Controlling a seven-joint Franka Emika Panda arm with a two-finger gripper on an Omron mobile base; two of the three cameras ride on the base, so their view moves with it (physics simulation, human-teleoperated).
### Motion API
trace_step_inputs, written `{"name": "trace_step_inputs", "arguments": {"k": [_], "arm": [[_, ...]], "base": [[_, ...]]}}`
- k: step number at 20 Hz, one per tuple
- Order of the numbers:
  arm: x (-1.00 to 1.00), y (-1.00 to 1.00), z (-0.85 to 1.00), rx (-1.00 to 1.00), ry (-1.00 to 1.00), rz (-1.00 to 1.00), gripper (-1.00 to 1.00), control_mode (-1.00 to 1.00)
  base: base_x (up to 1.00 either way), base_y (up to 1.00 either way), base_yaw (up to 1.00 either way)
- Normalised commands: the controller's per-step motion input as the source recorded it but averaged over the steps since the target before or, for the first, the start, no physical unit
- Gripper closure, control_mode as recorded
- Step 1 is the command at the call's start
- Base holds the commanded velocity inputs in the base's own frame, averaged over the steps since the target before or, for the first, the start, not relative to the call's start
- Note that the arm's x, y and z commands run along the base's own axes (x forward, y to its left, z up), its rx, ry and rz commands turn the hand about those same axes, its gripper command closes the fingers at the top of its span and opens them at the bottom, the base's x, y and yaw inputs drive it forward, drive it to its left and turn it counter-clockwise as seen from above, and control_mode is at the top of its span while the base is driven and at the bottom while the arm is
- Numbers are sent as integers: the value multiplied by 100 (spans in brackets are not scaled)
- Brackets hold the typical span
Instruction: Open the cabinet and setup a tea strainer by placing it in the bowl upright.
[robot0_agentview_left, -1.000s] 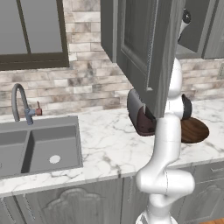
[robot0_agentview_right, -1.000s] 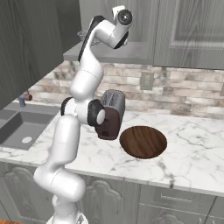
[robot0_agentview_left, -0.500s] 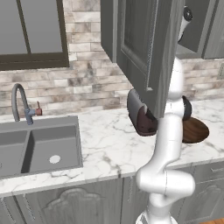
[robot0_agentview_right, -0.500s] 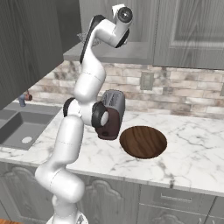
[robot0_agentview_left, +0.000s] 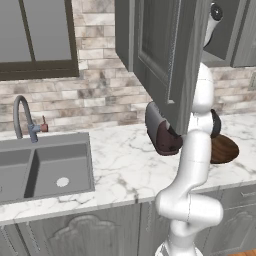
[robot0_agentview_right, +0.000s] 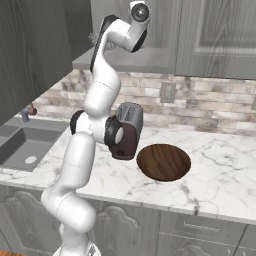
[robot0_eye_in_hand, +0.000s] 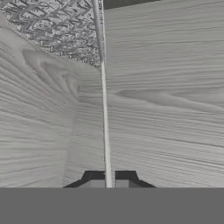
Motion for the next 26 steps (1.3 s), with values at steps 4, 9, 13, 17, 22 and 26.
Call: {"name": "trace_step_inputs", "arguments": {"k": [4, 9, 13, 17, 22, 26], "arm": [[0, 0, -34, 35, -19, -19, 100, -100], [0, 0, -16, 16, -5, -11, 100, -100], [0, 0, 0, 0, -1, 0, 100, -100], [0, 0, -1, 0, -27, 0, 100, -100], [0, 0, -12, 0, -41, 0, 100, -100], [0, 0, -15, 0, -34, 0, 100, -100]], "base": [[0, 0, 0], [0, 0, 0], [0, 0, 0], [0, 0, 0], [0, 0, 0], [0, 0, 0]]}}
